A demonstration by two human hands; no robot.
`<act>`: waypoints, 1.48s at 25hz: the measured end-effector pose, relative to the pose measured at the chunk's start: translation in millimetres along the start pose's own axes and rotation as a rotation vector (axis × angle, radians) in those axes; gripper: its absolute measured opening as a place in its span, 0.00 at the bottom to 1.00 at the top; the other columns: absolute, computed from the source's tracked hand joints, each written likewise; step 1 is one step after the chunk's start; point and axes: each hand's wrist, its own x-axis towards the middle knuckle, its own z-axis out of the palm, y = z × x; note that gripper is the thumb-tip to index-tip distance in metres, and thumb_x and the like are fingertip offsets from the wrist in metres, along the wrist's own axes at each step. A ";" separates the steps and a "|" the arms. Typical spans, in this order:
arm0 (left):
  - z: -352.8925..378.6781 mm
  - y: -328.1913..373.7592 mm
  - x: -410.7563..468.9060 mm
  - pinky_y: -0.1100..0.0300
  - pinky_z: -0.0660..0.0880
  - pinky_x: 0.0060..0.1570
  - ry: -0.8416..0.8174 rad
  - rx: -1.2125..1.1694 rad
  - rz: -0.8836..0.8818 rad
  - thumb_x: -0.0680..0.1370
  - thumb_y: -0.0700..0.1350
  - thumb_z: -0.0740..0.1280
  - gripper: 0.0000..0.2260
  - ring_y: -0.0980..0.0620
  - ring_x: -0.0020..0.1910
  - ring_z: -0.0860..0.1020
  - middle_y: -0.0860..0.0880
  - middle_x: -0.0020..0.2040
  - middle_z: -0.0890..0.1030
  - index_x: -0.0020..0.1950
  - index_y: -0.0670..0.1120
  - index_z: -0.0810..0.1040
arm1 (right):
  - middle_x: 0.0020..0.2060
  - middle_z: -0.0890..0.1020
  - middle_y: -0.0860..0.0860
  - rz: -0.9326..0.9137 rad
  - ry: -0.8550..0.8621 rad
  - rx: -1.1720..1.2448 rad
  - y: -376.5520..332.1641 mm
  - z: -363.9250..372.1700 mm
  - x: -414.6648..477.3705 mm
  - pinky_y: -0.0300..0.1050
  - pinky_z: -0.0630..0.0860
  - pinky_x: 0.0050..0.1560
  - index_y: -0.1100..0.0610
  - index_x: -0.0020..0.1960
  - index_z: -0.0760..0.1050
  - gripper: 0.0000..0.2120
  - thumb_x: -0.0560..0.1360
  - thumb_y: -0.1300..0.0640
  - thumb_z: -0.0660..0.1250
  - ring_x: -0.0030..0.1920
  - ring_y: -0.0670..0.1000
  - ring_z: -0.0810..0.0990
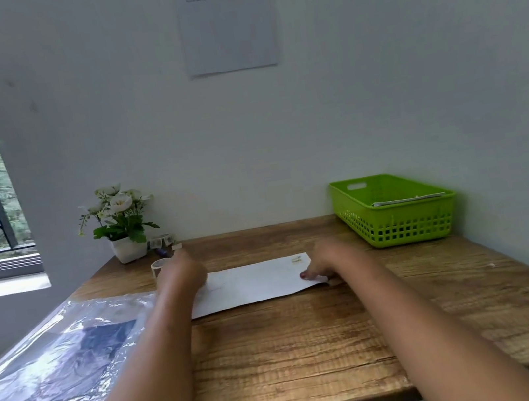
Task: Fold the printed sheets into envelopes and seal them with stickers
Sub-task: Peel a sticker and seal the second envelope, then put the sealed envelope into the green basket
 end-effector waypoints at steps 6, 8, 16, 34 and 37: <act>-22.4 3.3 -21.5 0.61 0.69 0.33 0.272 -0.728 0.122 0.78 0.35 0.61 0.13 0.53 0.38 0.72 0.46 0.54 0.78 0.52 0.49 0.81 | 0.59 0.79 0.59 0.115 0.229 0.598 15.3 10.8 -9.0 0.49 0.77 0.51 0.62 0.63 0.73 0.24 0.74 0.47 0.66 0.54 0.60 0.80; -24.8 15.7 -33.6 0.64 0.69 0.31 0.344 -0.978 0.105 0.78 0.35 0.62 0.12 0.54 0.37 0.73 0.47 0.53 0.79 0.53 0.48 0.80 | 0.66 0.73 0.60 0.185 0.356 0.836 10.7 8.3 -16.0 0.57 0.72 0.63 0.62 0.68 0.68 0.32 0.73 0.42 0.66 0.63 0.61 0.74; -8.6 103.5 -79.9 0.62 0.71 0.45 0.257 -1.453 -0.122 0.78 0.32 0.55 0.14 0.49 0.48 0.74 0.44 0.58 0.76 0.58 0.42 0.76 | 0.51 0.80 0.53 -0.133 0.101 1.699 -45.4 -35.2 -41.5 0.49 0.79 0.39 0.43 0.73 0.57 0.23 0.79 0.51 0.58 0.45 0.55 0.80; 18.3 263.0 -29.6 0.65 0.73 0.20 -1.020 -0.984 -0.006 0.75 0.31 0.67 0.14 0.49 0.31 0.79 0.40 0.51 0.76 0.55 0.42 0.65 | 0.43 0.75 0.58 0.423 0.101 1.164 103.4 -182.2 44.2 0.37 0.72 0.17 0.65 0.60 0.71 0.11 0.78 0.67 0.62 0.36 0.53 0.73; 20.6 275.3 -45.0 0.61 0.78 0.24 -1.062 -1.077 -0.158 0.75 0.27 0.65 0.18 0.45 0.41 0.77 0.39 0.58 0.70 0.57 0.42 0.63 | 0.38 0.74 0.56 0.563 0.056 1.086 118.1 -184.6 37.3 0.36 0.73 0.17 0.62 0.43 0.71 0.04 0.76 0.66 0.65 0.36 0.50 0.73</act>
